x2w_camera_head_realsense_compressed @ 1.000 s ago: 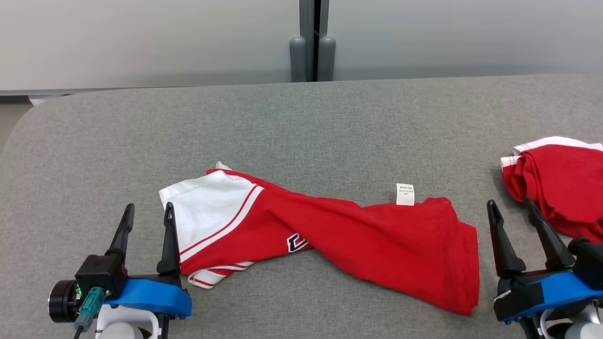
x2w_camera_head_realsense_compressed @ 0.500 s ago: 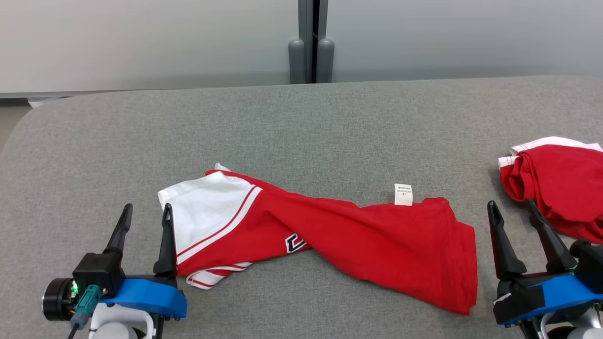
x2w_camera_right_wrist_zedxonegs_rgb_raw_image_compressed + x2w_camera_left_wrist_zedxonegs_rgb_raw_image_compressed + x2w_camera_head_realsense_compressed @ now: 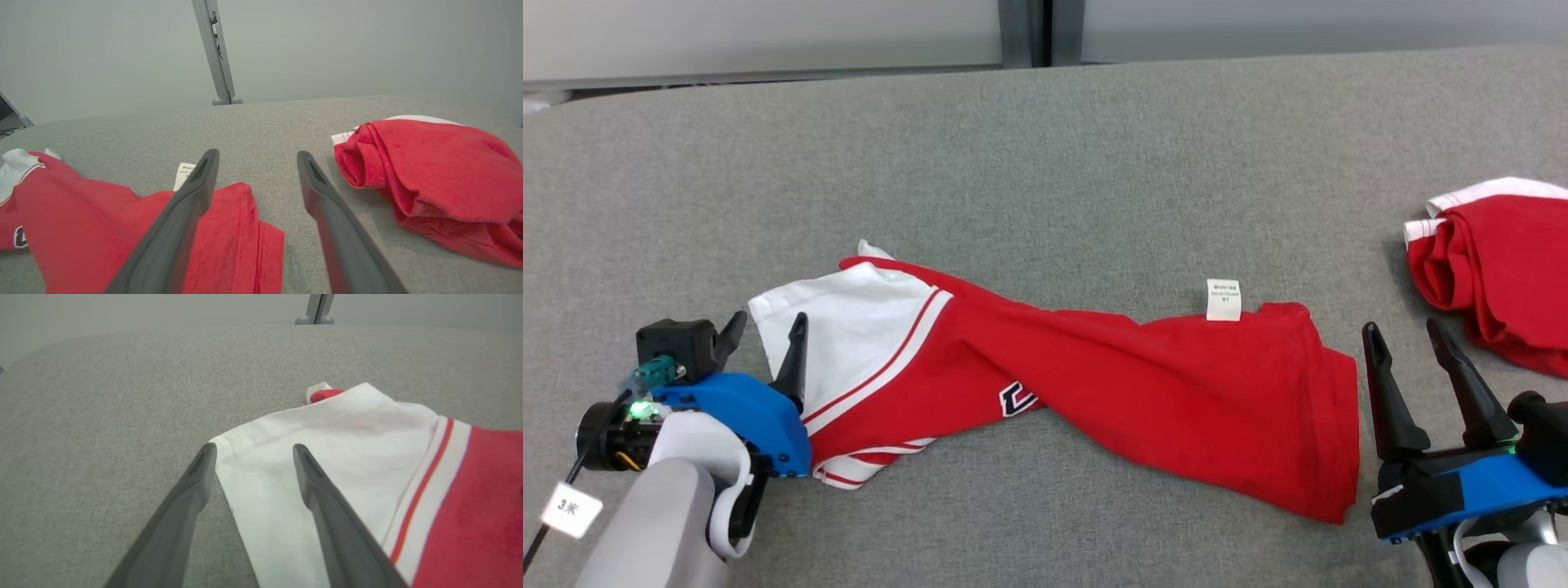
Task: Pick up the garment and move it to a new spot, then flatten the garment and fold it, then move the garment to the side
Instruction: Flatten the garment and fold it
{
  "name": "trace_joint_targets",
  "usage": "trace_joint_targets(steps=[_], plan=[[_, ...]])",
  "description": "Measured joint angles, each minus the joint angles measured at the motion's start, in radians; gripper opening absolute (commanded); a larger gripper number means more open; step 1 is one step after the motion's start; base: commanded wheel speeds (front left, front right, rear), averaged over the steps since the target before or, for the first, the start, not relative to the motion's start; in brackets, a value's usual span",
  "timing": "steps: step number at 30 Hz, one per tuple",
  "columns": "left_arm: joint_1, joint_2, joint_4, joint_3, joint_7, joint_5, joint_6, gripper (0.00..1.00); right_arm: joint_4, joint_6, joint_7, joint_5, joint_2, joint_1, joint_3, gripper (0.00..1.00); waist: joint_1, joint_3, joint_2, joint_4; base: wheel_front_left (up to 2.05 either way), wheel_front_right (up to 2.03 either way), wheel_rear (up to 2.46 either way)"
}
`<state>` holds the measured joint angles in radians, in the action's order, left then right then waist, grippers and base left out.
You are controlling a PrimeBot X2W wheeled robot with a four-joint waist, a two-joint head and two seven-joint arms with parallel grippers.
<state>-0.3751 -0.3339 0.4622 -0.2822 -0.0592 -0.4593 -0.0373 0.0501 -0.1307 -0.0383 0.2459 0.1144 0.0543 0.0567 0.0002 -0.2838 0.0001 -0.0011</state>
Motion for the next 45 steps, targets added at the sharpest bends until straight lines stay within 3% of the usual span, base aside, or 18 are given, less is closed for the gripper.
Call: trace_joint_targets(steps=[13,14,15,16,30,31,32,33,36,38,40,45], plan=[[-0.169,0.012,0.294,0.0,-0.027,-0.071,-0.067,0.98,-0.088,0.0,-0.019,0.031,0.038,0.047,-0.002,1.0,-0.0003,-0.062,-0.0001,-0.008,0.0,0.0,0.0],[-0.18,0.012,0.306,-0.005,-0.027,-0.071,-0.07,0.62,-0.097,0.0,-0.017,0.037,0.048,0.057,-0.012,1.0,-0.0003,-0.064,-0.0001,-0.008,0.0,0.0,0.0],[-0.18,0.012,0.306,-0.005,-0.027,-0.071,-0.07,0.05,-0.097,0.0,-0.017,0.037,0.048,0.057,-0.012,1.0,-0.0003,-0.064,-0.0001,-0.008,0.0,0.0,0.0],[-0.198,0.012,0.327,-0.011,-0.026,-0.078,-0.076,0.0,-0.122,0.0,-0.005,0.049,0.067,0.083,-0.036,1.0,-0.0002,-0.067,-0.0002,-0.008,0.0,0.0,0.0],[-0.244,0.064,0.402,-0.044,0.09,-0.087,-0.087,0.0,-0.335,0.0,0.107,0.155,0.204,0.265,-0.254,1.0,-0.0002,-0.093,-0.0002,0.034,0.0,0.0,0.0],[-0.247,0.067,0.405,-0.046,0.099,-0.09,-0.087,0.0,-0.352,0.0,0.116,0.166,0.211,0.277,-0.267,0.62,-0.0002,-0.096,-0.0002,0.038,0.0,0.0,0.0],[-0.249,0.07,0.408,-0.049,0.107,-0.093,-0.087,0.0,-0.362,0.0,0.117,0.177,0.218,0.287,-0.28,0.36,-0.0002,-0.099,-0.0002,0.041,0.0,0.0,0.0],[-0.251,0.073,0.411,-0.05,0.118,-0.093,-0.087,0.0,-0.368,0.0,0.115,0.188,0.224,0.295,-0.29,0.0,-0.0002,-0.101,-0.0002,0.044,0.0,0.0,0.0],[-0.251,0.08,0.418,-0.048,0.174,-0.096,-0.088,0.0,-0.379,0.0,0.095,0.212,0.243,0.314,-0.314,0.0,-0.0001,-0.104,-0.0001,0.05,0.0,0.0,0.0],[-0.248,0.081,0.39,-0.027,0.275,-0.095,-0.077,0.0,-0.363,0.0,0.012,0.215,0.269,0.326,-0.305,0.0,0.0,-0.088,0.0,0.056,0.0,0.0,0.0],[-0.245,0.079,0.37,-0.019,0.291,-0.095,-0.07,0.0,-0.35,0.0,-0.013,0.212,0.271,0.326,-0.297,0.0,0.0,-0.081,0.0,0.057,0.0,0.0,0.0],[-0.208,0.059,0.159,0.041,0.318,-0.064,-0.012,0.0,-0.265,0.0,-0.085,0.182,0.278,0.326,-0.237,0.0,-0.0001,-0.03,0.0,0.058,0.0,0.0,0.0]])
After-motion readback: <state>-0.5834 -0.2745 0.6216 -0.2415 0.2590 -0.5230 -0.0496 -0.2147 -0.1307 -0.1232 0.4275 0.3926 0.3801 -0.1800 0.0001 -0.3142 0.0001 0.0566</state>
